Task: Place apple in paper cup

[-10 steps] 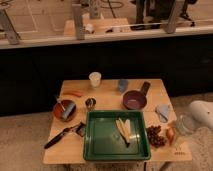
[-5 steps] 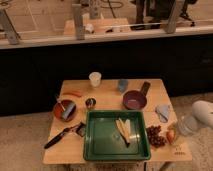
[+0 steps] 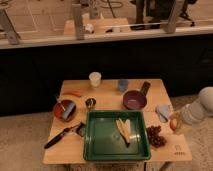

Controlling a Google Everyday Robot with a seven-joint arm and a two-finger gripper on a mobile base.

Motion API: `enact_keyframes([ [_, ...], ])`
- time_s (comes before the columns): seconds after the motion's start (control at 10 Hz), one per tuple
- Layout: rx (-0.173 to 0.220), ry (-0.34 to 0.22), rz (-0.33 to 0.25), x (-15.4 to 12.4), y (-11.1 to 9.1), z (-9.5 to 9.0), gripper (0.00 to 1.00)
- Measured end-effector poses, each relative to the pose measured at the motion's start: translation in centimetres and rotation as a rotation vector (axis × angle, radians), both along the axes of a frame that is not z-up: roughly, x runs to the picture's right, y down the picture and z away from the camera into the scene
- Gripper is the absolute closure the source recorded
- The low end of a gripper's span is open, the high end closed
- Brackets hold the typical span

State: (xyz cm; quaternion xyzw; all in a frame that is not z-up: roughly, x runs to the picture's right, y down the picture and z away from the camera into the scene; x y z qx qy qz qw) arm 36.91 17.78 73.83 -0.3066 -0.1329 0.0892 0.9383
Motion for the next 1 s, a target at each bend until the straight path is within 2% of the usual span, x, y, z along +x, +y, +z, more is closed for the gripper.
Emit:
enact_keyframes([
  [0.1, 0.03, -0.009, -0.001, -0.5, -2.8, -0.6, 0.69],
  [0.2, 0.071, -0.025, 0.002, -1.3, -6.4, -0.3, 0.69],
  [0.3, 0.097, -0.041, 0.008, -2.0, -8.7, 0.2, 0.69],
  [0.5, 0.148, -0.104, 0.034, -4.4, -14.7, 1.7, 0.69],
  [0.7, 0.184, -0.166, 0.057, -6.8, -19.2, 2.4, 0.69],
  [0.8, 0.192, -0.182, 0.063, -7.4, -20.2, 2.5, 0.69],
  [1.0, 0.197, -0.187, 0.065, -7.6, -20.7, 2.5, 0.7],
])
